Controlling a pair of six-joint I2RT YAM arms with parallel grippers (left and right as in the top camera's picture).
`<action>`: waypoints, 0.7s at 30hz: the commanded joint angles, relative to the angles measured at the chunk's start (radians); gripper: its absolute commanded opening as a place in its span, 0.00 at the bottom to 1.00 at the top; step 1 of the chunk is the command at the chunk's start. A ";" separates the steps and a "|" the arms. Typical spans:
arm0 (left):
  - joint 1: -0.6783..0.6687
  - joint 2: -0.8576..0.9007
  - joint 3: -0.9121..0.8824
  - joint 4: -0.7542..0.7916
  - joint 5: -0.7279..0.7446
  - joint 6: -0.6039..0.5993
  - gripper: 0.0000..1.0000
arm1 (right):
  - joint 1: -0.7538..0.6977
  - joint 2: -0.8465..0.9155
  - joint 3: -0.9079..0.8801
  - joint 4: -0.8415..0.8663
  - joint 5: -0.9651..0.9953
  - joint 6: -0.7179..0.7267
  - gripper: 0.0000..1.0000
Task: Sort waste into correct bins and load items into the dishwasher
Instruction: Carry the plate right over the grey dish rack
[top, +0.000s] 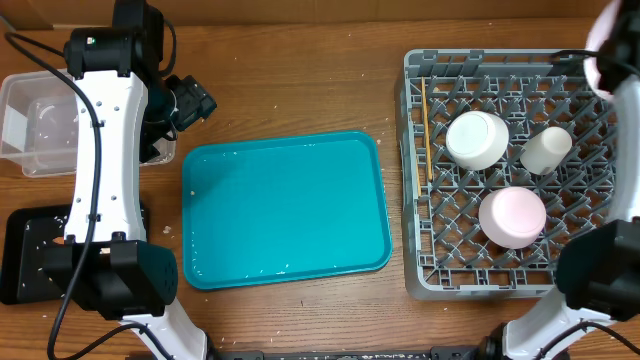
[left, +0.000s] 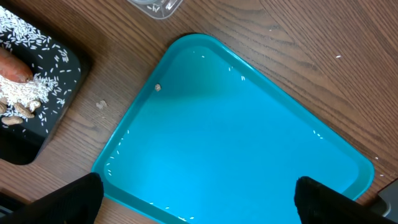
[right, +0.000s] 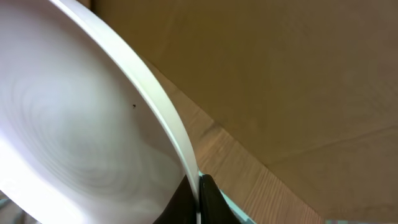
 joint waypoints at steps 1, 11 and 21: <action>-0.003 -0.021 0.005 0.002 0.007 -0.005 1.00 | -0.061 -0.013 -0.006 0.003 -0.130 -0.047 0.04; -0.003 -0.021 0.005 0.002 0.007 -0.005 1.00 | -0.146 -0.013 -0.152 0.067 -0.142 -0.046 0.04; -0.003 -0.021 0.005 0.002 0.007 -0.006 1.00 | -0.146 -0.013 -0.247 0.161 -0.057 -0.041 0.04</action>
